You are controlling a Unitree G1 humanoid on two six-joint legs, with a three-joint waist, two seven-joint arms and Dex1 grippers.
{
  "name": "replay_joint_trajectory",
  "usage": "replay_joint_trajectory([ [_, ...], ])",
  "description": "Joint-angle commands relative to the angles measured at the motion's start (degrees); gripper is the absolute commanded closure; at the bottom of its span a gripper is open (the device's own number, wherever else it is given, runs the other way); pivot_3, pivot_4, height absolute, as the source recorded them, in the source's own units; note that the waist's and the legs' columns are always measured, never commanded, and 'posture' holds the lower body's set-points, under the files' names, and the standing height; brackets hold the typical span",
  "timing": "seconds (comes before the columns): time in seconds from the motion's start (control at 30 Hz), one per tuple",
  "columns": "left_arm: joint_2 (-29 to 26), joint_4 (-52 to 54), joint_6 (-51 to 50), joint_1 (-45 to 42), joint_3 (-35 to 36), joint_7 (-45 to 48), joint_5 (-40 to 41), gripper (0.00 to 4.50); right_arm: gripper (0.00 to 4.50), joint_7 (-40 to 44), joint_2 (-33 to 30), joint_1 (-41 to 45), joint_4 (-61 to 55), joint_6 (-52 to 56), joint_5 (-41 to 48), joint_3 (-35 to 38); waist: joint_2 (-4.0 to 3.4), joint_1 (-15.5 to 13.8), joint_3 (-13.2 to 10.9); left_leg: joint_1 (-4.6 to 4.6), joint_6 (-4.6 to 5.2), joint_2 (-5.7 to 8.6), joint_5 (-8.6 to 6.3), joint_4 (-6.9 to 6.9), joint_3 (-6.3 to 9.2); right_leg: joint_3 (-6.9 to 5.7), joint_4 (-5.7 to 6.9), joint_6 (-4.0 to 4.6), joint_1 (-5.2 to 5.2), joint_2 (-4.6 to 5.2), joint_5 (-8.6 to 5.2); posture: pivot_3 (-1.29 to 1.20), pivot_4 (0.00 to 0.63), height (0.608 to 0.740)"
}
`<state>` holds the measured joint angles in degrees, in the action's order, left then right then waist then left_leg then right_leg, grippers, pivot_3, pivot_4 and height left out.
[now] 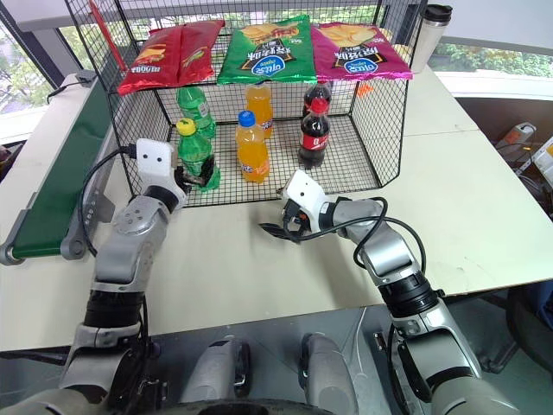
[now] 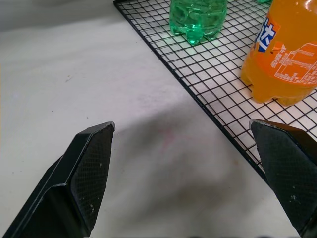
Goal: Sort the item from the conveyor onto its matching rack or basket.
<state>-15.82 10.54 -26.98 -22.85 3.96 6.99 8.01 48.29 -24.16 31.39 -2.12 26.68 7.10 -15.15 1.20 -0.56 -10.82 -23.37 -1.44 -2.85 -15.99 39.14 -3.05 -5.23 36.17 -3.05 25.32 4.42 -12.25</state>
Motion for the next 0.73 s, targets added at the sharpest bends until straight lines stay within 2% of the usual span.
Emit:
replay_joint_trajectory([
  [0.03, -1.13, 9.65, -4.82, 2.87, 2.79, -0.09, 1.36, 0.04, 0.00, 0.24, -0.18, 0.75, -2.15, -0.47, 0.68, 0.81, 0.00, 0.00, 0.00, 0.00, 0.00, 0.00, 0.00, 0.00, 0.00, 0.00, 0.00, 0.00, 0.00, 0.00, 0.00, 0.00, 0.150, 0.740],
  [0.23, -2.05, 24.40, -12.77, 12.29, 4.53, 1.72, 5.12, 0.04, 0.00, 0.13, 0.01, 0.76, -2.20, -0.53, 0.77, 0.91, 0.00, -0.01, 0.00, 0.00, 0.00, 0.00, 0.00, 0.00, 0.01, 0.01, -0.01, 0.01, 0.00, 0.01, -0.01, 0.00, 0.150, 0.740],
  [0.37, -1.32, 30.26, -15.83, 18.61, 5.86, 1.33, 6.90, 0.04, 0.00, 0.28, 0.06, 0.88, -1.88, -0.83, 0.84, 0.94, 0.00, -0.11, 0.00, 0.00, 0.00, 0.00, 0.00, 0.00, 0.03, 0.01, -0.01, 0.02, -0.01, 0.01, -0.01, 0.00, 0.150, 0.740],
  [0.53, 0.39, 33.18, -16.76, 25.73, 6.47, 0.82, 7.93, 0.04, 0.00, 0.47, 0.16, 0.61, -1.56, -1.26, 0.98, 1.04, 0.00, -0.07, 0.00, 0.02, 0.00, 0.00, 0.00, 0.01, 0.04, 0.01, 0.00, 0.03, -0.01, 0.00, -0.02, 0.00, 0.150, 0.740],
  [0.73, 1.30, 31.81, -14.68, 29.51, 5.52, 0.63, 6.93, 0.04, 0.00, 0.46, 0.23, 0.27, -1.38, -1.64, 1.08, 0.99, 0.00, -0.18, 0.00, 0.02, 0.00, 0.00, 0.00, 0.01, 0.06, 0.01, -0.01, 0.06, -0.01, 0.00, -0.03, 0.00, 0.150, 0.740],
])
